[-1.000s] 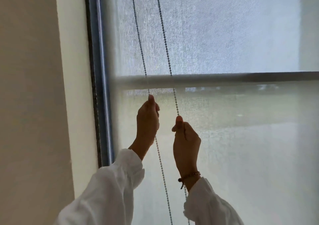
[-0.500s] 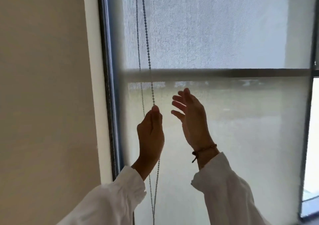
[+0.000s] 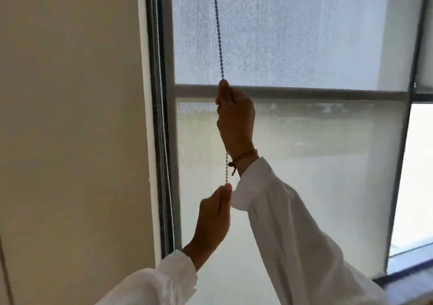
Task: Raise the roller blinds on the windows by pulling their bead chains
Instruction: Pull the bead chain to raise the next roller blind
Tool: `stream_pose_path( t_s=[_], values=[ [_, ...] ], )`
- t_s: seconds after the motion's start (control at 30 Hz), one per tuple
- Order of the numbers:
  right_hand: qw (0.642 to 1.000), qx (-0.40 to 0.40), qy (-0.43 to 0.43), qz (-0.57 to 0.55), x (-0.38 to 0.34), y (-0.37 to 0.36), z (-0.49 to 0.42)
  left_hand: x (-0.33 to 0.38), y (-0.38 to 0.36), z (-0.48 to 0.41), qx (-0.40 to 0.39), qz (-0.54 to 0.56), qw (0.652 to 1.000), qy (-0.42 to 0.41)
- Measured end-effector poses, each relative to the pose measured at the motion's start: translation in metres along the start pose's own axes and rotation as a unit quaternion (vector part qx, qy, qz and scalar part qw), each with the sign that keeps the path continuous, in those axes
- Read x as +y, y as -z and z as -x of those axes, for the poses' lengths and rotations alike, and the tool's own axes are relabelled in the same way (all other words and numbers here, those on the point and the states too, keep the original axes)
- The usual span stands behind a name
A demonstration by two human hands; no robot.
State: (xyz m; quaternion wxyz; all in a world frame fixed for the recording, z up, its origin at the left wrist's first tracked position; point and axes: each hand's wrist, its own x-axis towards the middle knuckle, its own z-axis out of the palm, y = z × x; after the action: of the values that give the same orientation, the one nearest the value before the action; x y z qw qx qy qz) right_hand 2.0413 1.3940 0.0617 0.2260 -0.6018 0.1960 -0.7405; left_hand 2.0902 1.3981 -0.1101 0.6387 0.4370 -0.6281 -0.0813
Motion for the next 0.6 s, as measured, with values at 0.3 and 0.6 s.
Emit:
stream_pose_path(
  t_s=[0.3,0.6],
  values=[
    [0.999,0.026,0.029,0.03,0.028,0.024,0.015,0.037,0.034,-0.078,-0.069,0.228,0.967,0.089],
    [0.993,-0.014,0.013,0.113,0.105,0.045,0.118,0.121,0.031,-0.127,-0.049,0.375,0.919,0.116]
  ],
)
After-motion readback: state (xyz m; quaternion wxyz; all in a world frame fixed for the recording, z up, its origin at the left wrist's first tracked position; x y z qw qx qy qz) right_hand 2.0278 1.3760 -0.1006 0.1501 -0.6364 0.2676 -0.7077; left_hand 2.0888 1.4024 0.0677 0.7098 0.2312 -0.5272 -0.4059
